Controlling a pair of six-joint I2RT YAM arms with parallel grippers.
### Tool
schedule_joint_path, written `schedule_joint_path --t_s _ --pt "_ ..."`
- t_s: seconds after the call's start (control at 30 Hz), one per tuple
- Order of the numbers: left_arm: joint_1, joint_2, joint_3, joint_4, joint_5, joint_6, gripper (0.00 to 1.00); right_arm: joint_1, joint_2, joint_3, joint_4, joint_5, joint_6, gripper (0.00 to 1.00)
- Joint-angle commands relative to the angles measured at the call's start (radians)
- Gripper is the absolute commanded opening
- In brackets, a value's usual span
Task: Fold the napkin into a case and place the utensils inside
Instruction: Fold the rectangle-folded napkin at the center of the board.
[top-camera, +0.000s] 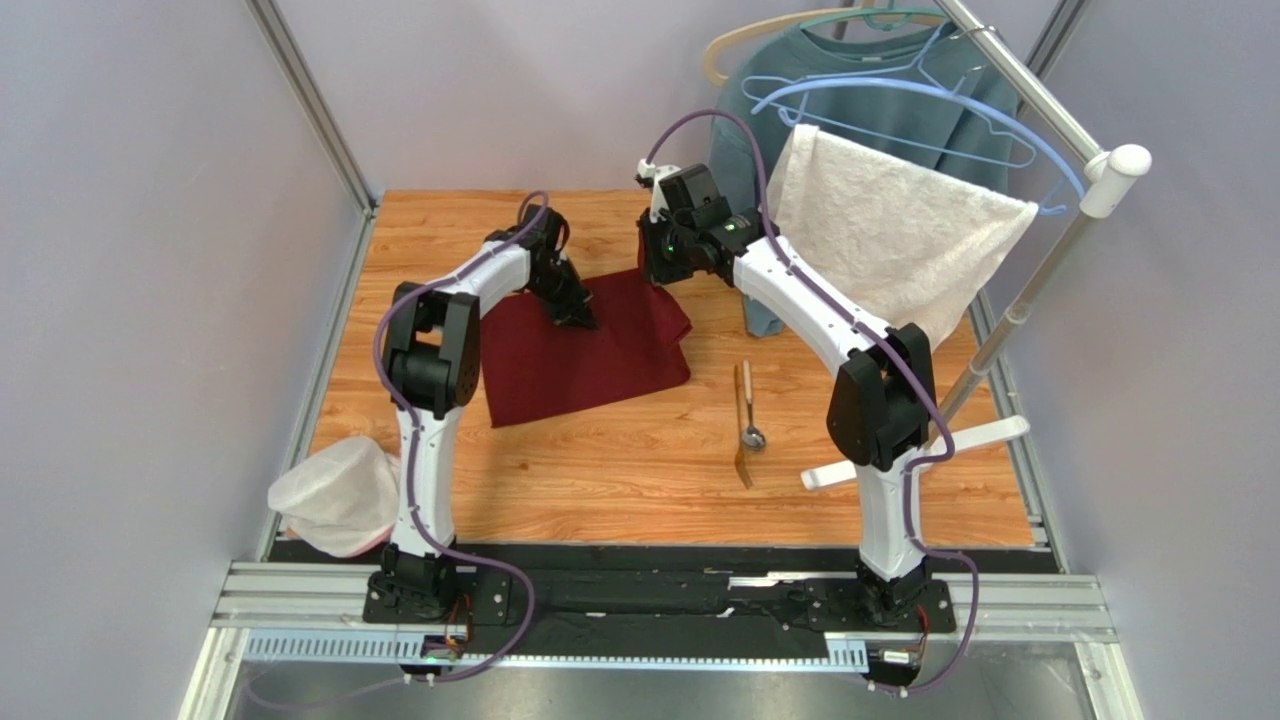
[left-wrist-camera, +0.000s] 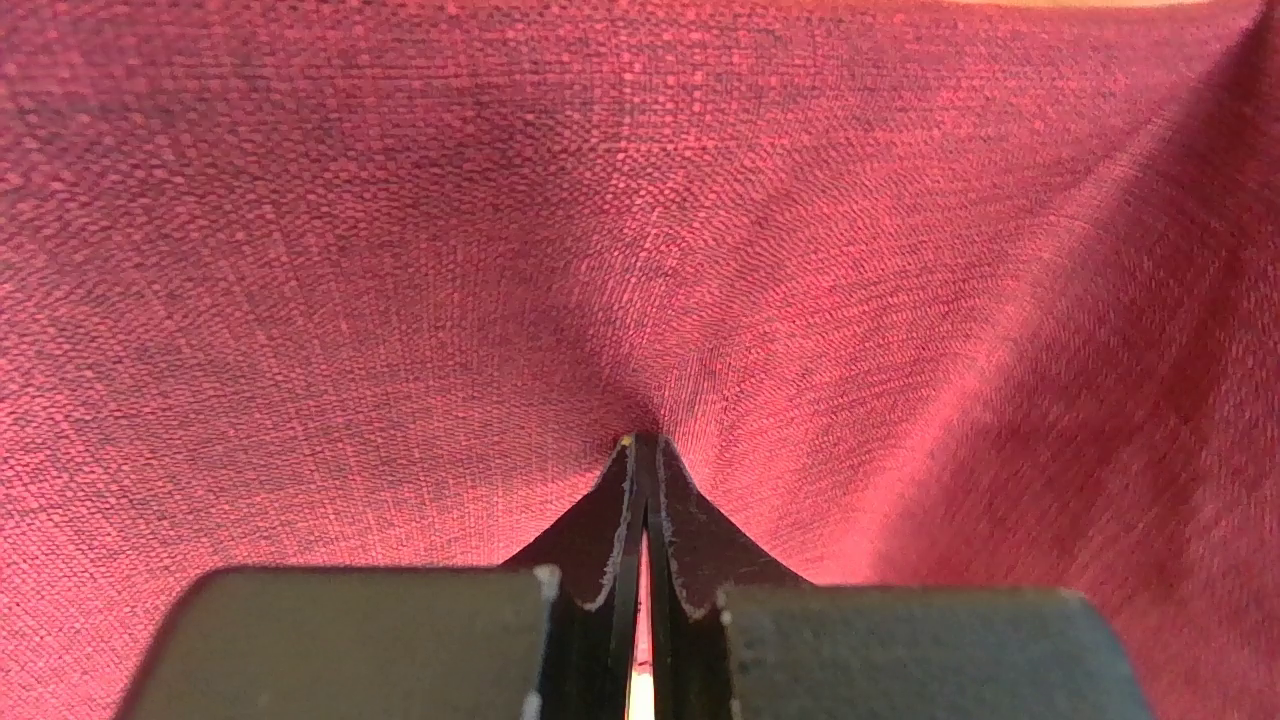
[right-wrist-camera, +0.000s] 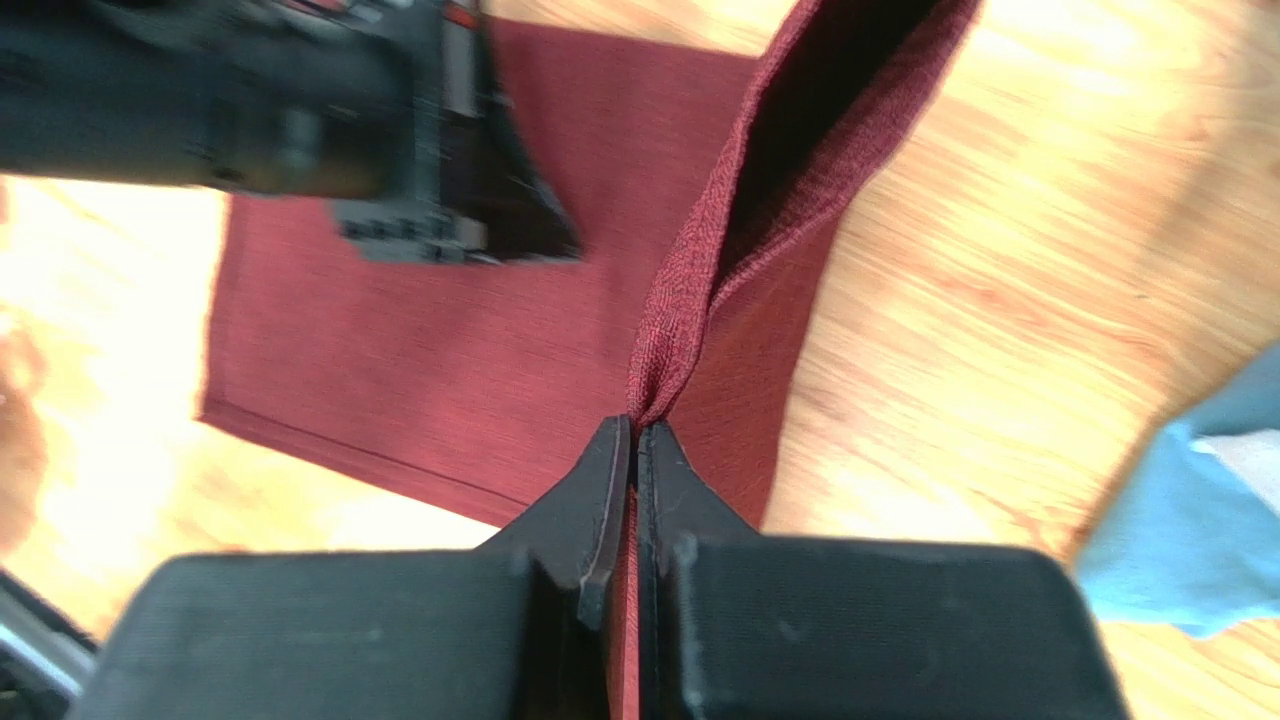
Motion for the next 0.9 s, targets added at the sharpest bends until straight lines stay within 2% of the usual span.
schedule_joint_path --t_s 0.0,0.17,0.37,0.53,0.67,0.87 --pt "-0.022 0.009 -0.004 0.0 0.002 -0.014 0.04 0.043 -0.045 0.084 0.01 0.007 0.066 0.0" --pt "0.01 -0.182 -0.11 -0.008 -0.009 0.046 0.05 0.078 -0.031 0.101 0.01 0.032 0.076 0.0" --pt "0.145 -0.429 -0.351 -0.037 -0.027 0.15 0.05 0.109 -0.017 0.116 0.03 0.01 0.11 0.0" --pt "0.28 -0.454 -0.519 -0.057 -0.047 0.23 0.05 0.155 0.032 0.157 0.038 -0.015 0.131 0.0" --pt "0.285 -0.393 -0.569 -0.026 -0.005 0.22 0.04 0.175 0.073 0.162 0.098 -0.067 0.191 0.0" --pt "0.277 -0.417 -0.581 -0.002 0.003 0.19 0.04 0.213 0.147 0.168 0.179 -0.085 0.243 0.0"
